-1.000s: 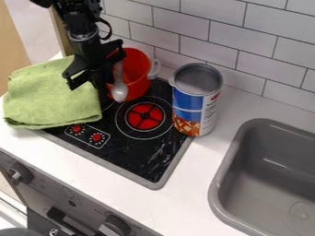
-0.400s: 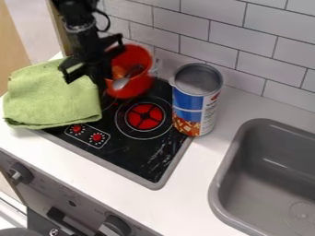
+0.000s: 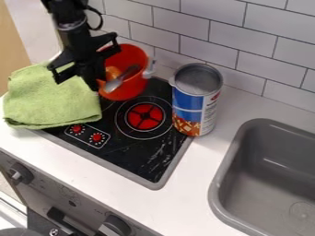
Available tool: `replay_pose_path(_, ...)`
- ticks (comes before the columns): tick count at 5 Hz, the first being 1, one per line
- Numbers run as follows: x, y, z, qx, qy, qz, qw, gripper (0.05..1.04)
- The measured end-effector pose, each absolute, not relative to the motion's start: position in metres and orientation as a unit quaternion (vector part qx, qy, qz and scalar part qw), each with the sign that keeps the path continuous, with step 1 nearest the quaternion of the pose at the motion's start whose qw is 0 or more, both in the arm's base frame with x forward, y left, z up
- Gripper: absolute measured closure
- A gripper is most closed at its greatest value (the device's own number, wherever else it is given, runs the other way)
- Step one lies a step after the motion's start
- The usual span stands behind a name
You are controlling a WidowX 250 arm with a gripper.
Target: Move the orange pot below the left burner
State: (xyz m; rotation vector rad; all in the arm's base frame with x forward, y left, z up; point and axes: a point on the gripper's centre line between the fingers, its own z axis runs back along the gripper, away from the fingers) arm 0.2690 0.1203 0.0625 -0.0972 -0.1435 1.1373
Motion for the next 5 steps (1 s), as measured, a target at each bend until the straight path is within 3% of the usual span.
replay_pose_path(2, 0.229, 0.113, 0.064, -0.042, -0.031, 0.497, 0.866, 1.029)
replay_pose_path(4, 0.183, 0.092, 0.053, -0.032, -0.026, 0.426, 0.904, 1.029)
replay_pose_path(5, 0.175, 0.074, 0.049, -0.036, 0.019, 0.389, 0.920, 1.029)
